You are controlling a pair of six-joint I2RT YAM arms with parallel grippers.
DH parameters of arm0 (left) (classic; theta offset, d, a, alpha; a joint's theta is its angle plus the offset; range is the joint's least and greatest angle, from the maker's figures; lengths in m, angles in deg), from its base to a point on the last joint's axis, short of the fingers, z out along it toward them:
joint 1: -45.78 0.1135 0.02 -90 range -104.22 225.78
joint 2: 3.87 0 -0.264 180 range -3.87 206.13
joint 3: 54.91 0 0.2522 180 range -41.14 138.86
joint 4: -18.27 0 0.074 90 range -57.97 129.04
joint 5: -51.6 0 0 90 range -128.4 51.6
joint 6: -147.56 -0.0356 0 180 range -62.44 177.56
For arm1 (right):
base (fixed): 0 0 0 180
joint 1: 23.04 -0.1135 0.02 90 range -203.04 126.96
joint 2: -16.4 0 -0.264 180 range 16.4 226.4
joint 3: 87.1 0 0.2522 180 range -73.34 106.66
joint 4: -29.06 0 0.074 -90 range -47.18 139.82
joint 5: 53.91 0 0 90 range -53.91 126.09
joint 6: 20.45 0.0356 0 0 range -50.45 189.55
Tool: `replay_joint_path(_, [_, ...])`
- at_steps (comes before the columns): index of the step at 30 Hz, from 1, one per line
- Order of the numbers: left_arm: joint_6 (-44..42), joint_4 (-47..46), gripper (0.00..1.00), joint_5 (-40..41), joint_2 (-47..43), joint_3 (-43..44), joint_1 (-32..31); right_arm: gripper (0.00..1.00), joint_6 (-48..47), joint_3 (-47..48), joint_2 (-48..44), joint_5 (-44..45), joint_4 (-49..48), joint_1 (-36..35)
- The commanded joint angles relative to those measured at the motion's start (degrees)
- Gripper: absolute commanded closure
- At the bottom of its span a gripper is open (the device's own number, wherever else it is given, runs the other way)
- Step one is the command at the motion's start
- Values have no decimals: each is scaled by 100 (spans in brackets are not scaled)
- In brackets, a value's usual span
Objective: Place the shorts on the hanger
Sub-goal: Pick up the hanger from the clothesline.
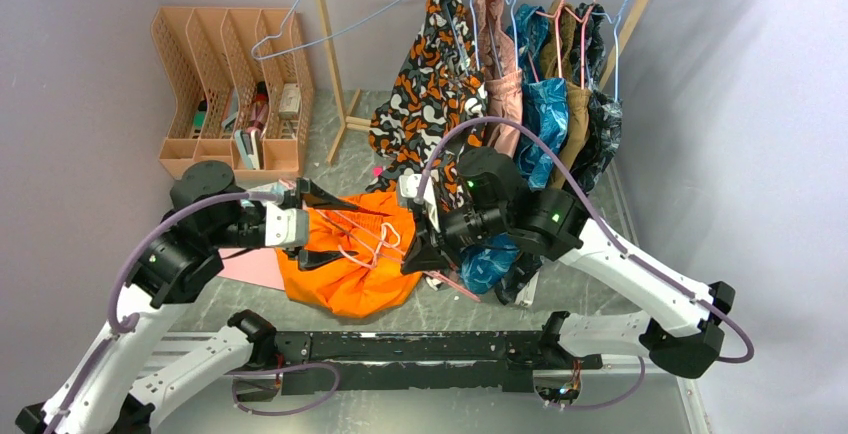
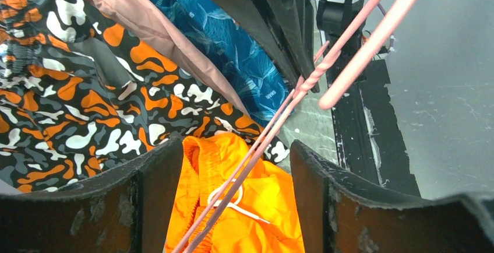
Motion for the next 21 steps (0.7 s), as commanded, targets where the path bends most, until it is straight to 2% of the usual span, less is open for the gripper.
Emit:
replay_joint_path(1, [-337, 93, 31, 192, 184, 95, -170, 100, -88, 294, -78, -33, 29, -17])
replay_joint_path(6, [-380, 151, 37, 283, 204, -56, -304, 100, -154, 359, -150, -42, 101, -17])
replay_joint_path(11, [-407, 126, 48, 362, 262, -74, -367, 100, -211, 393, -151, -35, 158, -19])
replay_joint_path(14, [-363, 32, 62, 249, 267, -89, -372, 100, -206, 340, -182, -6, 125, -16])
replay_joint_path(19, [-242, -89, 93, 246, 280, -147, -372, 100, -122, 205, -271, 8, 9, -16])
replay_joint_path(21, [-194, -125, 93, 233, 276, -171, -374, 100, -101, 193, -271, 3, -3, -21])
